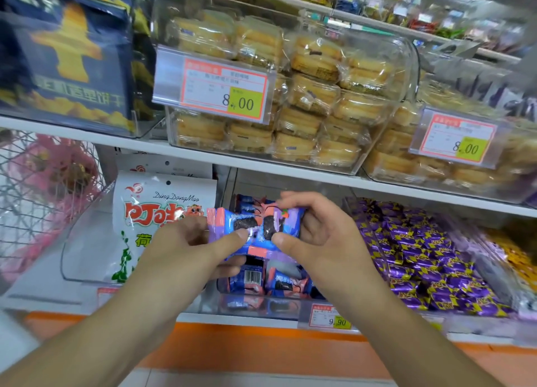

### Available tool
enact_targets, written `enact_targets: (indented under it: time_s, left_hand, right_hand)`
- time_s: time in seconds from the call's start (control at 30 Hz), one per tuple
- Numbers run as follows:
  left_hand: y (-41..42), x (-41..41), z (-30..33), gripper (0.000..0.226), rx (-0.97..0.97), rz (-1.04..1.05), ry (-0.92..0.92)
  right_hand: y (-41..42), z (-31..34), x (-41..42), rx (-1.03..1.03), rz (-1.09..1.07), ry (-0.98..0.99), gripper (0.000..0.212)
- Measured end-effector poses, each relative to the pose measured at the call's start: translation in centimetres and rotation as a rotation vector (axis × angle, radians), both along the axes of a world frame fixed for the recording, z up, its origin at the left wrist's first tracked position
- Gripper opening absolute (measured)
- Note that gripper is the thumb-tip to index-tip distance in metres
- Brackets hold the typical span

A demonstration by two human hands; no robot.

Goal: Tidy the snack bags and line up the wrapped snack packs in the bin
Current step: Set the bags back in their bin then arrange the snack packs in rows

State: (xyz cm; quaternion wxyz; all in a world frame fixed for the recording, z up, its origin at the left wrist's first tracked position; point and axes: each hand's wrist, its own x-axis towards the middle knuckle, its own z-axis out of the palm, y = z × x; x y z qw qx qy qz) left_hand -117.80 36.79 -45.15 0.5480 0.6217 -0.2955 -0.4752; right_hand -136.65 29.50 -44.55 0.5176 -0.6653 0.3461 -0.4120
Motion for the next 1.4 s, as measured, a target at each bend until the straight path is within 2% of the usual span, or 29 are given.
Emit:
enact_targets:
  time_s: [0.1, 0.27, 0.43, 0.5, 0.6, 0.67, 0.97, 1.13, 1.4]
  left_hand:
    - [0.0, 0.0, 0.3, 0.030, -0.027, 0.019, -0.048]
    - [0.0, 0.2, 0.3, 0.029, -0.043, 0.006, -0.079]
    - [0.0, 0.5, 0.6, 0.024, -0.052, -0.028, -0.175]
    - [0.1, 0.8, 0.7, 0.023, -0.041, -0.033, -0.215]
    - [0.0, 1.4, 0.6, 0.024, -0.067, -0.008, -0.213]
    - [-0.1, 1.9, 0.4, 0.022, -0.093, 0.011, -0.206]
    - [-0.6, 2.8, -0.3, 0.019, -0.124, 0.019, -0.200]
    - [-0.4, 2.9, -0.5, 0.020, -0.112, -0.004, -0.203]
    - [-0.3, 3.4, -0.6, 0.021, -0.120, 0.002, -0.183]
  right_hand:
    - [-0.2, -0.2, 0.1, 0.100, -0.042, -0.015, 0.053]
    - [-0.3, 0.1, -0.2, 0.065, -0.102, 0.138, 0.045]
    - [-1.4, 0.5, -1.5, 0.068, -0.081, 0.161, 0.060]
    - [-2.6, -0.1, -2.2, 0.035, -0.158, 0.221, 0.055]
    - [-4.7, -1.5, -3.3, 0.002, -0.288, 0.367, 0.034]
    - [-5.8, -2.7, -3.5, -0.032, -0.306, 0.488, 0.029]
    - [-8.7, -7.5, -0.7, -0.221, -0.239, 0.804, 0.029]
    - [-9.6, -8.8, -0.5, -0.212, -0.251, 0.872, 0.034]
    - [-10.4, -9.8, -0.3, -0.248, -0.265, 0.961, 0.030]
